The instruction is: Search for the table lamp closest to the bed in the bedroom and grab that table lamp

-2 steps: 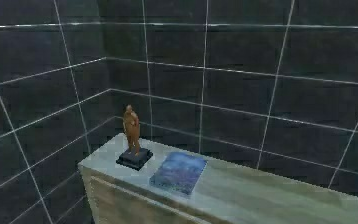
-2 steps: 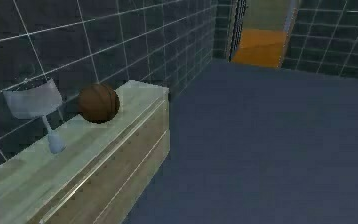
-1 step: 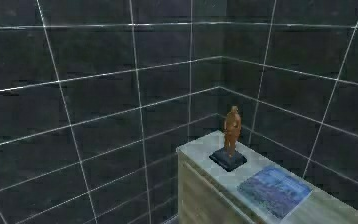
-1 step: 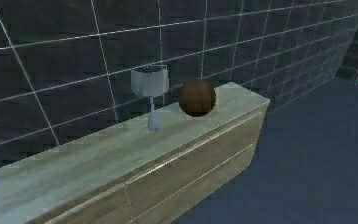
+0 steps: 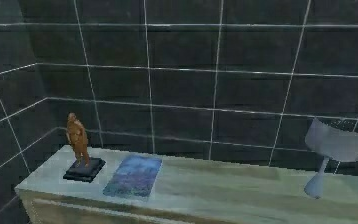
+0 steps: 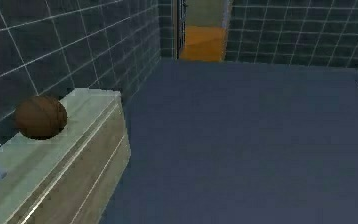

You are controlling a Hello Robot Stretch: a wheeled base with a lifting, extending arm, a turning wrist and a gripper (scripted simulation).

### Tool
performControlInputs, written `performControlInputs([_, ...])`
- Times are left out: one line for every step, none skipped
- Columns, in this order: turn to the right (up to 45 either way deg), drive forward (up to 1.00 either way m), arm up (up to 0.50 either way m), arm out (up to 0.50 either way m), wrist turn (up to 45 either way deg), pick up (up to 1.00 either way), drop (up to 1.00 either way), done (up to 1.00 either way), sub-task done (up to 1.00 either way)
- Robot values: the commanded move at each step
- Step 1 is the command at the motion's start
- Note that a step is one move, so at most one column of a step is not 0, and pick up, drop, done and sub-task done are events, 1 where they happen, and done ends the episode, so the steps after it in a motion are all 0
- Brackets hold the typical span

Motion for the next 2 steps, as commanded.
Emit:
performControlInputs([36.0,0.0,0.0,0.0,0.0,0.0,0.0,0.0,0.0])
performControlInputs([0.0,0.4,0.0,0.0,0.0,0.0,0.0,0.0,0.0])
